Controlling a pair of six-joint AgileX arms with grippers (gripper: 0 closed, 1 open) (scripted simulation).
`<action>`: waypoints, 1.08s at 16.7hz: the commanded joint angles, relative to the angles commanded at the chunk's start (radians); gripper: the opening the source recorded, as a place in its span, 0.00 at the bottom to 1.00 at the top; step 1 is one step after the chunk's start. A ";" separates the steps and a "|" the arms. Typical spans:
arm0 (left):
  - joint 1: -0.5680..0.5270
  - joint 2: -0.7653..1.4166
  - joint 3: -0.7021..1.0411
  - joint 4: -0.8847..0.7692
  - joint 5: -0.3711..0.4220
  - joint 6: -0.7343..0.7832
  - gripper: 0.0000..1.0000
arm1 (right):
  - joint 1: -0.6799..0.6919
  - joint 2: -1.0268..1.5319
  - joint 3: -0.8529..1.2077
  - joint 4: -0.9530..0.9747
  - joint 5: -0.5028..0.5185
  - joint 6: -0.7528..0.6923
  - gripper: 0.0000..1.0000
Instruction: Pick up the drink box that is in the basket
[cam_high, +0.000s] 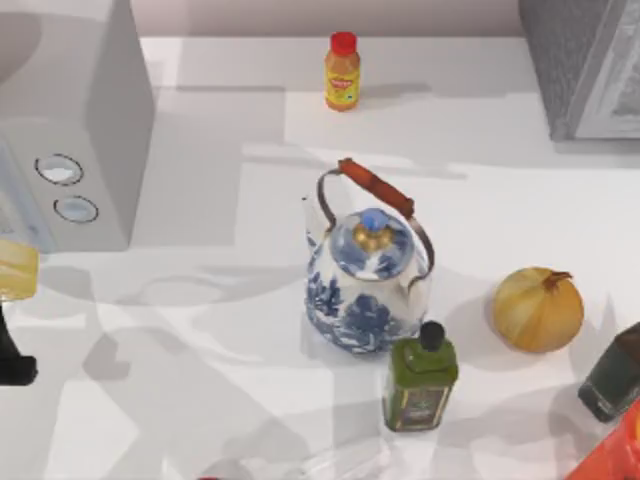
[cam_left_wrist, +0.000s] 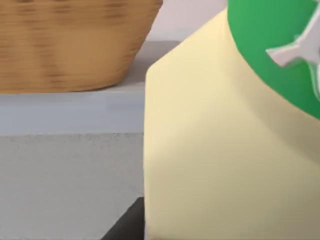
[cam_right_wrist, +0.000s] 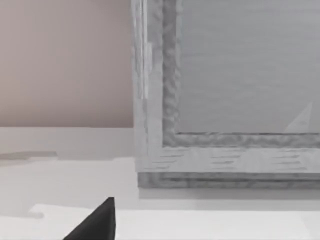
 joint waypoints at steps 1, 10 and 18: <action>0.001 0.029 0.027 -0.012 0.029 0.025 0.00 | 0.000 0.000 0.000 0.000 0.000 0.000 1.00; 0.090 0.519 0.462 -0.249 0.499 0.434 0.00 | 0.000 0.000 0.000 0.000 0.000 0.000 1.00; 0.190 0.863 0.633 -0.498 0.752 0.650 0.00 | 0.000 0.000 0.000 0.000 0.000 0.000 1.00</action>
